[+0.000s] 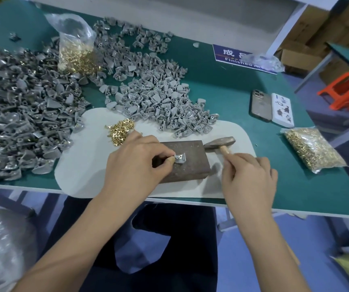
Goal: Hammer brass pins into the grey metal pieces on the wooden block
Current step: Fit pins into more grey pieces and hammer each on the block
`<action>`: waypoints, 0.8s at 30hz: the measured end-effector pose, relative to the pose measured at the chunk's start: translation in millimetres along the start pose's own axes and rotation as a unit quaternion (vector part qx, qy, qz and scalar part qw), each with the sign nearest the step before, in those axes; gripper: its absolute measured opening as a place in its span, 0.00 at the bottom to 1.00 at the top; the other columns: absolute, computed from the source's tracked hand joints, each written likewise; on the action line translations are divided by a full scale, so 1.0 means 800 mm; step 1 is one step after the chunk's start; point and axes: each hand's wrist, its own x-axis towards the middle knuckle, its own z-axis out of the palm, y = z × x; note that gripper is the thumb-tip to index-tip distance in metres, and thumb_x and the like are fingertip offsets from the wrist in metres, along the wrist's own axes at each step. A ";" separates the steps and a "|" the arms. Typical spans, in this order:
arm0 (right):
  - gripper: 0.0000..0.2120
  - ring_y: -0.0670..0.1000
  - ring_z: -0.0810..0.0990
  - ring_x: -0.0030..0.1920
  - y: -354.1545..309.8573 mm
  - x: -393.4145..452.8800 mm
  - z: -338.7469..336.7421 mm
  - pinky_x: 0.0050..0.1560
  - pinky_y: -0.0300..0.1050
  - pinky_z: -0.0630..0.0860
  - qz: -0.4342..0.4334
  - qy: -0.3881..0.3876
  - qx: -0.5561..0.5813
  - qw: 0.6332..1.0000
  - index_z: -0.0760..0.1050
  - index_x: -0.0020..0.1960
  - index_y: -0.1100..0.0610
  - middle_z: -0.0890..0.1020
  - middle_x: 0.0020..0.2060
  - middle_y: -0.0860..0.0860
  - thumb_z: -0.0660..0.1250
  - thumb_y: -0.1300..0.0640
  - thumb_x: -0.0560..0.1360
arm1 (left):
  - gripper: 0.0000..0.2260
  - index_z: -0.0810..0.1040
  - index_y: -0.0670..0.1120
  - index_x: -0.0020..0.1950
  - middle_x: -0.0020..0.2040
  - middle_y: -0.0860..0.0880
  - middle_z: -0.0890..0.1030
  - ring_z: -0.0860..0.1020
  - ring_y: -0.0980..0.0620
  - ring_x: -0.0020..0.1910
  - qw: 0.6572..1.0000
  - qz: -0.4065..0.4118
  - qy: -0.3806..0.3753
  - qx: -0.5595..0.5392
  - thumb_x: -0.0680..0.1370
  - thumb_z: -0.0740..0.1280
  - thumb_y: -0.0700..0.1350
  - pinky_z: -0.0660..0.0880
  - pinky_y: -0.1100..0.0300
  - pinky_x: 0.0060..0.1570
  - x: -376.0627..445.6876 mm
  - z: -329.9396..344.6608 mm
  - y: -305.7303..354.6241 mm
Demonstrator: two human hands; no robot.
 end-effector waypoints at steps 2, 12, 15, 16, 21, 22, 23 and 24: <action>0.11 0.56 0.79 0.52 -0.010 0.000 -0.002 0.55 0.53 0.74 -0.072 0.048 0.141 0.986 0.85 0.58 0.50 0.86 0.51 0.48 0.69 0.60 0.79 | 0.02 0.82 0.61 0.42 0.39 0.63 0.78 0.70 0.56 0.46 1.000 -0.003 -0.001 -0.008 0.73 0.73 0.54 0.71 0.61 0.34 -0.001 0.000 0.001; 0.04 0.53 0.80 0.50 -0.113 0.002 -0.006 0.50 0.54 0.77 -0.237 -0.039 0.258 0.936 0.85 0.49 0.53 0.82 0.46 0.46 0.74 0.58 0.76 | 0.04 0.84 0.57 0.45 0.43 0.61 0.79 0.73 0.56 0.47 0.995 -0.008 0.088 -0.040 0.72 0.74 0.50 0.76 0.55 0.36 -0.030 -0.037 -0.025; 0.02 0.52 0.79 0.49 -0.154 0.001 0.007 0.49 0.53 0.76 -0.256 -0.063 0.261 0.929 0.85 0.48 0.52 0.81 0.45 0.46 0.74 0.57 0.76 | 0.05 0.84 0.58 0.46 0.43 0.62 0.79 0.72 0.57 0.45 0.993 -0.033 0.109 -0.011 0.73 0.75 0.49 0.74 0.58 0.34 -0.040 -0.062 -0.055; 0.02 0.51 0.78 0.48 -0.169 -0.001 0.012 0.49 0.51 0.76 -0.265 -0.070 0.264 0.925 0.84 0.48 0.51 0.81 0.44 0.45 0.73 0.56 0.77 | 0.06 0.84 0.58 0.46 0.42 0.61 0.79 0.72 0.57 0.45 0.992 -0.039 0.117 0.001 0.73 0.76 0.49 0.73 0.58 0.33 -0.044 -0.070 -0.066; 0.03 0.47 0.75 0.46 -0.255 -0.009 0.039 0.47 0.47 0.74 -0.310 -0.096 0.269 0.907 0.82 0.46 0.48 0.80 0.43 0.42 0.71 0.55 0.78 | 0.06 0.85 0.54 0.47 0.43 0.59 0.80 0.74 0.53 0.45 0.982 -0.089 0.162 0.049 0.72 0.78 0.46 0.74 0.54 0.31 -0.062 -0.111 -0.124; 0.03 0.47 0.75 0.46 -0.271 -0.010 0.043 0.47 0.47 0.74 -0.316 -0.101 0.268 0.904 0.82 0.47 0.48 0.81 0.43 0.42 0.71 0.55 0.78 | 0.06 0.85 0.54 0.47 0.43 0.59 0.81 0.74 0.52 0.45 0.979 -0.102 0.168 0.057 0.73 0.78 0.46 0.75 0.54 0.32 -0.065 -0.119 -0.136; 0.03 0.47 0.75 0.46 -0.288 -0.011 0.048 0.46 0.47 0.74 -0.321 -0.105 0.270 0.902 0.82 0.47 0.47 0.81 0.43 0.42 0.71 0.54 0.78 | 0.05 0.86 0.54 0.48 0.43 0.58 0.81 0.74 0.51 0.45 0.976 -0.111 0.173 0.065 0.73 0.77 0.47 0.75 0.53 0.34 -0.068 -0.127 -0.147; 0.03 0.47 0.75 0.46 -0.303 -0.012 0.053 0.46 0.47 0.74 -0.325 -0.109 0.274 0.899 0.83 0.47 0.47 0.81 0.44 0.41 0.70 0.53 0.78 | 0.05 0.85 0.53 0.49 0.44 0.58 0.81 0.75 0.50 0.45 0.975 -0.118 0.175 0.070 0.74 0.77 0.47 0.75 0.51 0.36 -0.070 -0.134 -0.157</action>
